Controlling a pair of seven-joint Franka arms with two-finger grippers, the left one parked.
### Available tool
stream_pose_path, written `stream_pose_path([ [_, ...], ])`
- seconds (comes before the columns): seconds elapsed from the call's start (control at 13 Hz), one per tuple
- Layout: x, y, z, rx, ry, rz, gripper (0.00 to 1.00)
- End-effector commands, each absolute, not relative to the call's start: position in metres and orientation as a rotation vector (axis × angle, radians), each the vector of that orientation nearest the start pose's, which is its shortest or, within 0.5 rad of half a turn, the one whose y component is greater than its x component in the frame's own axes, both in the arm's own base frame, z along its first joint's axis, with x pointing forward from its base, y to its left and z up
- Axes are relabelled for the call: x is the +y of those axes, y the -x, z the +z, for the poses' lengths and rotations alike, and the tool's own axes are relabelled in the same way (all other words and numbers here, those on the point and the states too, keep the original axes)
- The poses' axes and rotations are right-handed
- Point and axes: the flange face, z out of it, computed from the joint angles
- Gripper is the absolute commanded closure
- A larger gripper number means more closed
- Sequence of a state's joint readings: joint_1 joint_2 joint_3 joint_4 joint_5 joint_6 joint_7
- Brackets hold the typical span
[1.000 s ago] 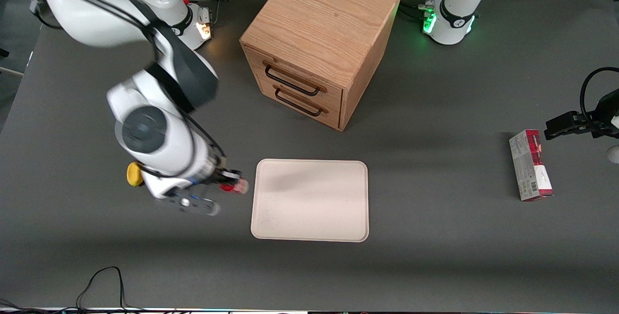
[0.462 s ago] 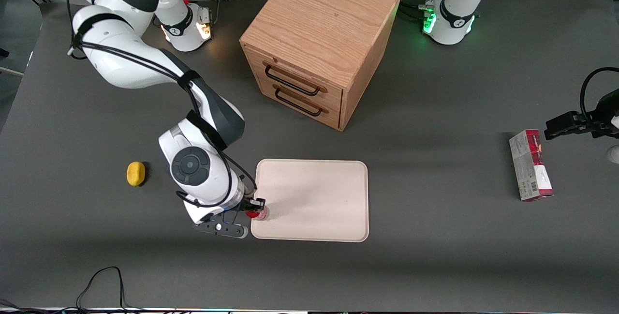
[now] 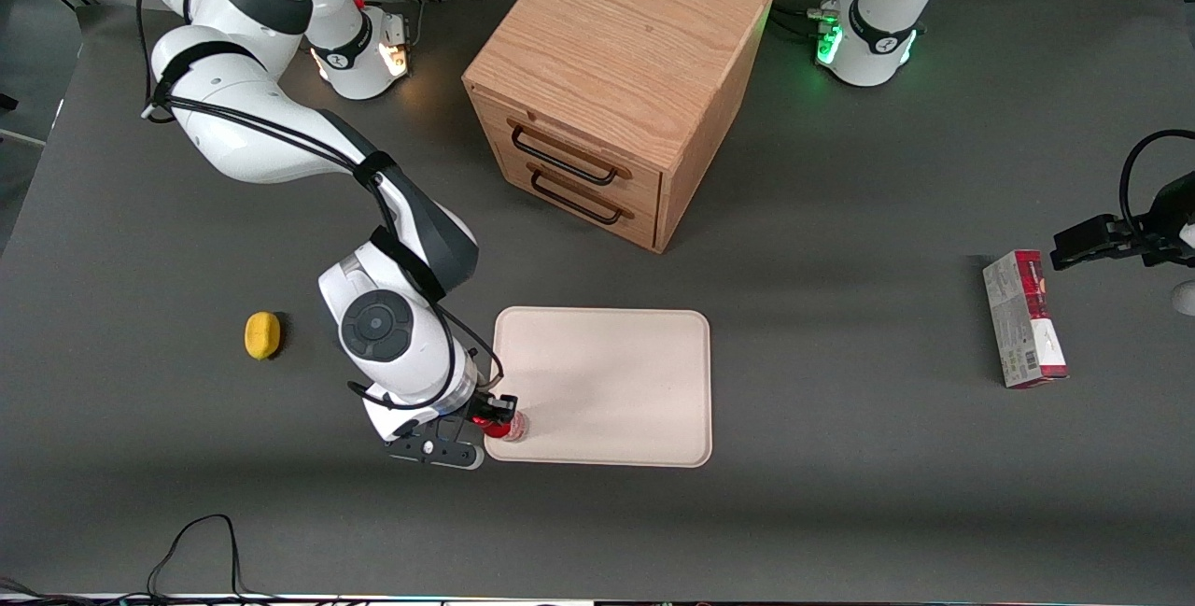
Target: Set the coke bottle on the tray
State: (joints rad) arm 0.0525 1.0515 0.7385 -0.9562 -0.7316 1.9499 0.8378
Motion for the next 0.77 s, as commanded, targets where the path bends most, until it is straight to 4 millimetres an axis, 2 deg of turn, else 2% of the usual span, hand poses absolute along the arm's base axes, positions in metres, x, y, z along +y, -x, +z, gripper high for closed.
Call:
stream_pose_path([
  [0.0,0.342,-0.716,0.340,0.193,3.126,-0.347,0.00],
  [0.08,0.341,-0.708,0.351,0.179,3.150,-0.351,0.00],
  [0.31,0.294,-0.702,0.407,0.291,3.104,-0.259,0.00],
  [0.46,0.257,-0.697,0.444,0.379,3.068,-0.236,0.00],
  [0.69,0.194,-0.667,0.470,0.331,3.141,-0.087,0.00],
])
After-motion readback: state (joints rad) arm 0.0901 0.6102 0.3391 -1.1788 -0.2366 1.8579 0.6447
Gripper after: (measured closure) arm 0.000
